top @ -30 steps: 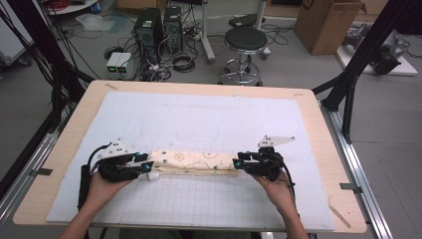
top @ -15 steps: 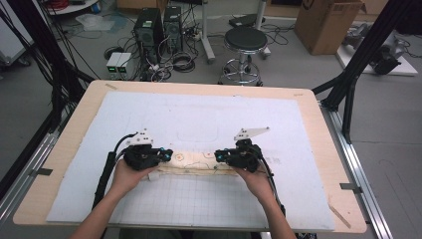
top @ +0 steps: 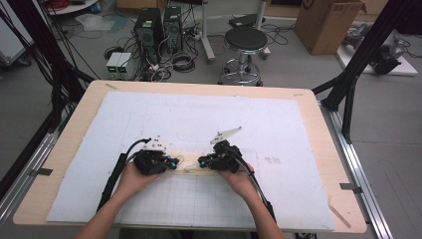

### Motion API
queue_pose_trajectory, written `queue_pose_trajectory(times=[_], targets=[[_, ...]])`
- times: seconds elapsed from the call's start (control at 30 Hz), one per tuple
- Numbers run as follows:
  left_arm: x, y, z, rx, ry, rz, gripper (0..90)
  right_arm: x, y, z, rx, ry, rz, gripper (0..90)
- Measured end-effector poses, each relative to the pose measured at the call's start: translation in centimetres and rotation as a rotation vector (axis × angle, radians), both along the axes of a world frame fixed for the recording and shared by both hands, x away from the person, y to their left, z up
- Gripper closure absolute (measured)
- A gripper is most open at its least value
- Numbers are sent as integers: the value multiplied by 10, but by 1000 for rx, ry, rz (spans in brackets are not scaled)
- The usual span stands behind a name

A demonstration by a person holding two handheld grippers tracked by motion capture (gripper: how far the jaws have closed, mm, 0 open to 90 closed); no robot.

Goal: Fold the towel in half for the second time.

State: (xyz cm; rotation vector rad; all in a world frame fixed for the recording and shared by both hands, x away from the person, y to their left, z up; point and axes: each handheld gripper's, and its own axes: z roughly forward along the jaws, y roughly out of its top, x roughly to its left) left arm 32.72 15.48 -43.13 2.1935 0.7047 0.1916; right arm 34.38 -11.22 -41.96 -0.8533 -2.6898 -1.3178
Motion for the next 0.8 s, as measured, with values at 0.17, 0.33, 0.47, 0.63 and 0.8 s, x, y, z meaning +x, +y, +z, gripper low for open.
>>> queue_pose_trajectory(times=[0.17,0.33,0.47,0.63,0.8], targets=[[-2,0,-1,34,5,-5,873,-2,2,-6,-45,7,5,840],[-2,7,1,33,11,6,856,-3,-3,-12,-70,1,5,840],[-2,19,1,-10,12,44,838,-4,-10,-15,-72,-11,0,834],[-3,35,-1,-19,21,77,838,-7,-19,-14,-69,-44,3,825],[-7,46,-2,-21,19,84,838,-9,-29,-15,-78,-62,-10,825]])
